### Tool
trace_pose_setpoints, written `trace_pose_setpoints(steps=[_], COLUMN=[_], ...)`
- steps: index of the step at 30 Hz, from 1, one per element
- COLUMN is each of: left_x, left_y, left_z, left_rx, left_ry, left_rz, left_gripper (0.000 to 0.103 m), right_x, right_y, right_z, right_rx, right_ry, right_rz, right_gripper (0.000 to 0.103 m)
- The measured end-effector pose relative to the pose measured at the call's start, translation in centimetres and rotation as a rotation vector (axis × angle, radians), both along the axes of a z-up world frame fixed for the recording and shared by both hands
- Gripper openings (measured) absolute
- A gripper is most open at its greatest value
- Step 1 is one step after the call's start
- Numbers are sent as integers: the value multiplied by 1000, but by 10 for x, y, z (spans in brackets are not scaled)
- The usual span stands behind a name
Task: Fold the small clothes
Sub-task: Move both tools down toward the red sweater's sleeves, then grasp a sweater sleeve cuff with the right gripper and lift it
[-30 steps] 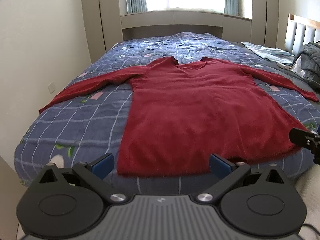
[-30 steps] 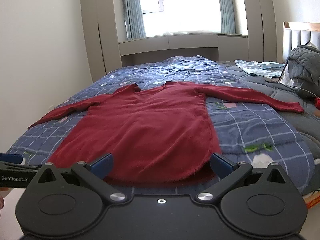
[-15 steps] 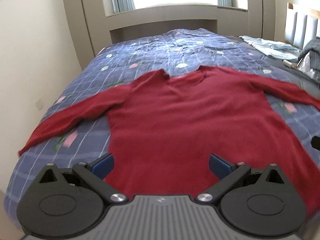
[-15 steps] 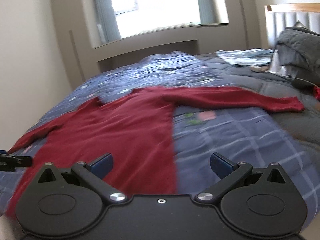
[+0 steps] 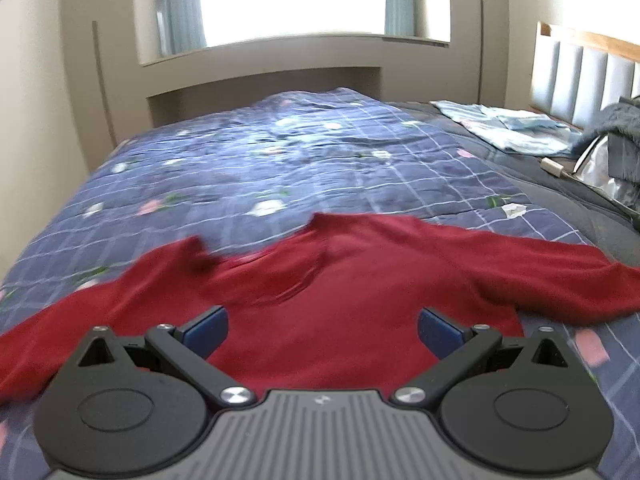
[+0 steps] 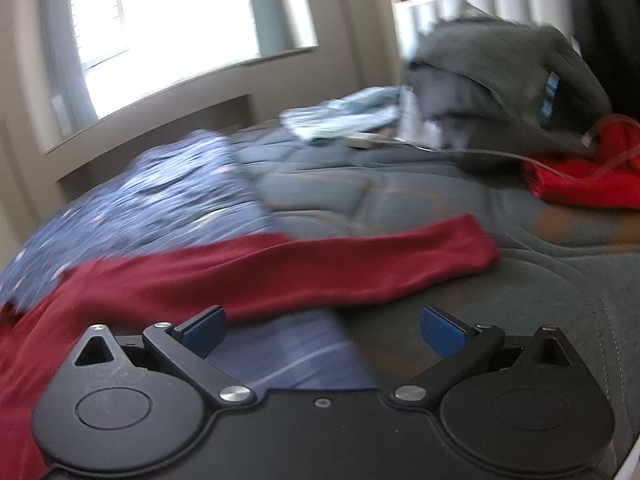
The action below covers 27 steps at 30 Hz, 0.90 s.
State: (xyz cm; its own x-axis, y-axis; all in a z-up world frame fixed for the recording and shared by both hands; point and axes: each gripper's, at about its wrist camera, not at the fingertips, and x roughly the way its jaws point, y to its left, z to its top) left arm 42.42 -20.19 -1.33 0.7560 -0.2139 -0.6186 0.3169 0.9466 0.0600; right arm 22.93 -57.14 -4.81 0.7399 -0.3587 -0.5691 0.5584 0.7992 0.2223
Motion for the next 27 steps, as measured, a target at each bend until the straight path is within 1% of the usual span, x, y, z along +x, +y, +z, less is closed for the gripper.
trace_pose_setpoints(steps=[5, 7, 10, 12, 14, 15, 16, 19, 20, 21, 22, 24, 25, 27], left_x=[40, 54, 67, 74, 76, 75, 76, 78, 79, 80, 81, 81, 81, 78], left_y=[-37, -48, -58, -63, -64, -64, -64, -62, -60, -59, -56, -50, -46, -34], left_z=[-25, -34, -45, -53, -59, -62, -64, -62, -60, -57, -54, -46, -40, -27], left_rx=[-38, -44, -42, -31, -25, -24, -25, -36, -38, -40, -44, -46, -45, -57], left_ry=[22, 26, 23, 29, 39, 44, 47, 67, 83, 103, 121, 143, 149, 159], left_rz=[-20, -23, 3, 21, 29, 33, 36, 42, 44, 46, 49, 65, 72, 64], left_gripper=[103, 103, 103, 103, 103, 103, 103, 103, 103, 103, 103, 103, 103, 103], right_x=[11, 16, 22, 25, 27, 27, 26, 27, 28, 29, 30, 32, 33, 38], right_y=[-48, -62, -79, -88, -95, -98, -99, -100, -102, -105, -106, -107, -104, -95], right_z=[-13, -17, -24, -30, -36, -39, -40, -41, -41, -41, -42, -38, -33, -17], right_rx=[43, 50, 64, 79, 103, 113, 113, 108, 106, 107, 110, 113, 107, 59], right_ry=[0, -1, 15, 36, 55, 63, 65, 62, 66, 72, 78, 79, 70, 51], right_rz=[-118, -157, -220, -258, -289, -304, -317, -345, -358, -370, -377, -380, -372, -332], right_gripper=[99, 96, 90, 80, 73, 68, 65, 51, 39, 23, 16, 8, 7, 7])
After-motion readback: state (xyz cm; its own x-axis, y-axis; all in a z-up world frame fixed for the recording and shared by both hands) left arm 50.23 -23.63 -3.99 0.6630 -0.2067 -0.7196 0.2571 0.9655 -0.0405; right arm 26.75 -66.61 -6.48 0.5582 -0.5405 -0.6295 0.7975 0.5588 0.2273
